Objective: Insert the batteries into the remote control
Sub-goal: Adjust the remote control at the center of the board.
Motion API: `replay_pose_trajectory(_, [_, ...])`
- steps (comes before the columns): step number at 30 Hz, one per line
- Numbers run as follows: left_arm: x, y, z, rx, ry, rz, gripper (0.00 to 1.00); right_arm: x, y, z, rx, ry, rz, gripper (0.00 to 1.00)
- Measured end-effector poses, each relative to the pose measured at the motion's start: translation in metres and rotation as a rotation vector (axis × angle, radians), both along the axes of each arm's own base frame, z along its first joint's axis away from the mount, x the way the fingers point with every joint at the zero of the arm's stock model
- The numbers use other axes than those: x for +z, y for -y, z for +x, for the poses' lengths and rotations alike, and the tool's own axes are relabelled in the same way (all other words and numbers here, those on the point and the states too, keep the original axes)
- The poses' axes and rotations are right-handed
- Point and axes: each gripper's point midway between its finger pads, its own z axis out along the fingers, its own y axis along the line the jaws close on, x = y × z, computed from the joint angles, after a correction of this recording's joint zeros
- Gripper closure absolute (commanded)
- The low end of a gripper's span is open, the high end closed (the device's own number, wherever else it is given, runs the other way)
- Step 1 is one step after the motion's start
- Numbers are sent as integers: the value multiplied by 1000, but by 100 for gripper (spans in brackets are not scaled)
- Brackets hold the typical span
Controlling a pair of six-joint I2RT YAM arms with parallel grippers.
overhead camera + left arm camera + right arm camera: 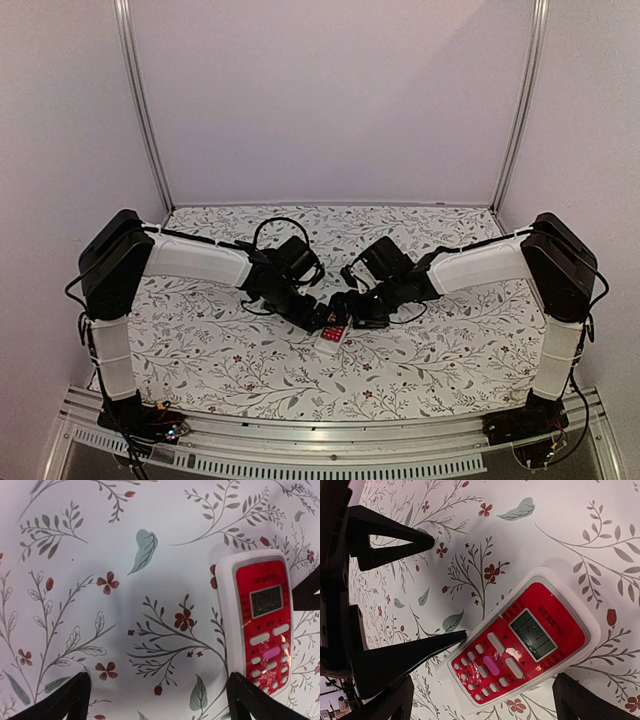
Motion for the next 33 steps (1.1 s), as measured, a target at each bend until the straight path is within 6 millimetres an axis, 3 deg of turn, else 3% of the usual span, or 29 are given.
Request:
replay_pose_trajectory(15, [5, 0, -14, 18, -41, -97, 3, 4, 4, 2, 18, -50, 46, 1])
replay_pose_trajectory(22, [2, -10, -14, 36, -4, -55, 3, 8, 3, 10, -14, -45, 61, 1])
replay_pose_trajectory(33, [-2, -8, -18, 14, 50, 8, 2, 10, -4, 21, -45, -42, 77, 1])
